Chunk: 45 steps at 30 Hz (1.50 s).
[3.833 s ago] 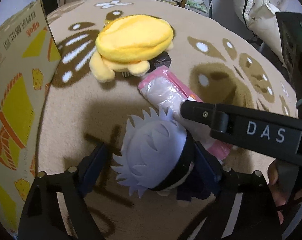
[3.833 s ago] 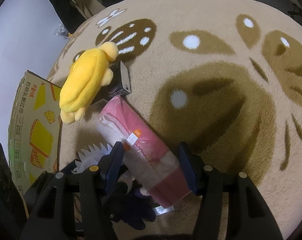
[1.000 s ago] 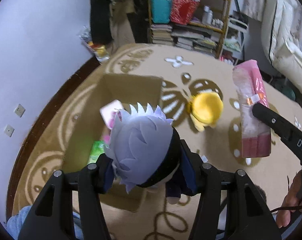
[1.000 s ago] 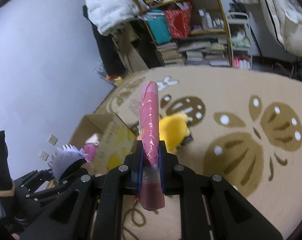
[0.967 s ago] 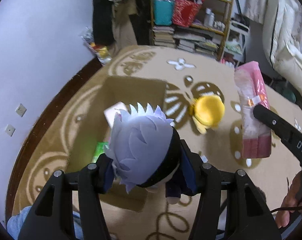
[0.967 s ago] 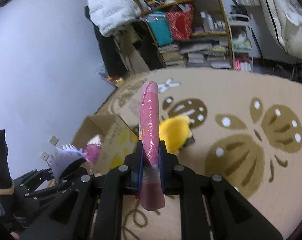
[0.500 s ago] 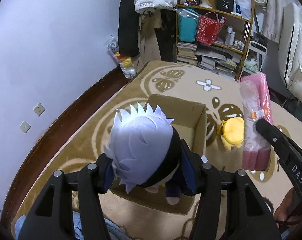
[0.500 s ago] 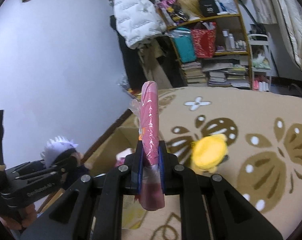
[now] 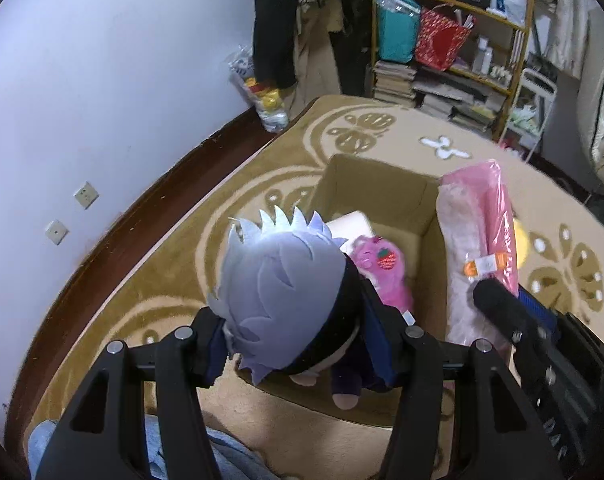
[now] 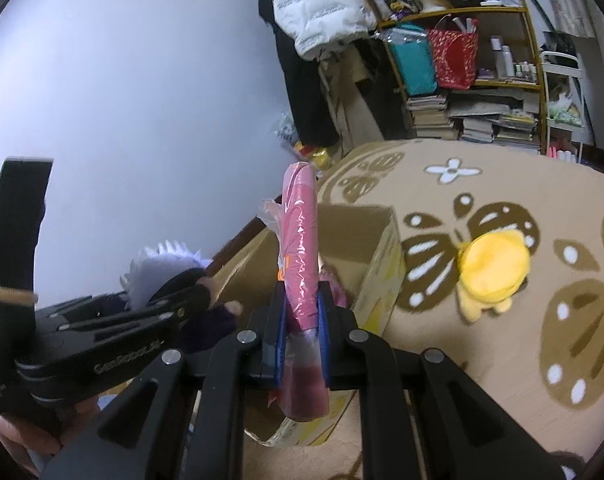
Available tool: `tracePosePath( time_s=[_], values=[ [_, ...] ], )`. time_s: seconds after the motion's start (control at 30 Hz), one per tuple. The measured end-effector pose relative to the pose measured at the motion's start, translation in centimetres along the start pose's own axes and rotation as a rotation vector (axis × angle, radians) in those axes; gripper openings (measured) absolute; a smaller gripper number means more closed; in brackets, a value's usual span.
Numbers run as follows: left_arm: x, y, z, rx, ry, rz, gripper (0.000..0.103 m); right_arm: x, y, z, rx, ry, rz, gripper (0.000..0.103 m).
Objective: Organize soft objects
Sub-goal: 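Lower left tool with doll into box while right tool lowers pink package beside it, then open left gripper releasing doll while right gripper releases pink package into box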
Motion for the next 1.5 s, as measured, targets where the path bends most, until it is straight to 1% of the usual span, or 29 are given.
tracePosePath(
  time_s=[0.07, 0.1, 0.23, 0.4, 0.6, 1.1, 1.2, 1.33, 1.5],
  values=[
    [0.2, 0.7, -0.1, -0.031, 0.005, -0.010, 0.056, 0.5, 0.7, -0.4, -0.001, -0.008, -0.018, 0.015],
    [0.3, 0.9, -0.2, -0.034, 0.005, -0.017, 0.056, 0.7, 1.0, -0.5, -0.001, -0.012, -0.025, 0.015],
    [0.4, 1.6, -0.6, -0.021, -0.012, -0.039, 0.056, 1.4, 1.9, -1.1, -0.003, -0.026, -0.049, 0.015],
    [0.5, 2.4, -1.1, -0.038, -0.017, -0.056, 0.056, 2.0, 2.6, -1.2, 0.003, -0.029, -0.065, 0.015],
    [1.0, 3.2, -0.7, -0.051, 0.001, -0.086, 0.057, 2.2, 2.9, -1.2, 0.008, -0.027, -0.071, 0.015],
    [1.1, 4.4, -0.9, -0.090, 0.000, -0.109, 0.058, 2.6, 3.9, -1.0, 0.010, -0.031, -0.098, 0.016],
    [1.1, 4.5, -0.7, -0.104, 0.015, -0.106, 0.061, 2.8, 4.2, -1.0, 0.007, -0.034, -0.110, 0.016],
    [1.1, 4.6, -0.4, -0.119, 0.029, -0.103, 0.061, 2.9, 4.3, -1.1, 0.007, -0.045, -0.116, 0.016],
    [1.2, 4.7, -0.6, -0.100, 0.024, -0.114, 0.061, 2.9, 4.3, -1.0, 0.017, -0.051, -0.110, 0.018]
  ],
)
Point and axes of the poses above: each gripper's, at about its wrist camera, not at the fingertips, and y roughly the way its jaws point, z to its right, x to its underside, the point moved 2 cm from there along y, roughly the way its jaws point
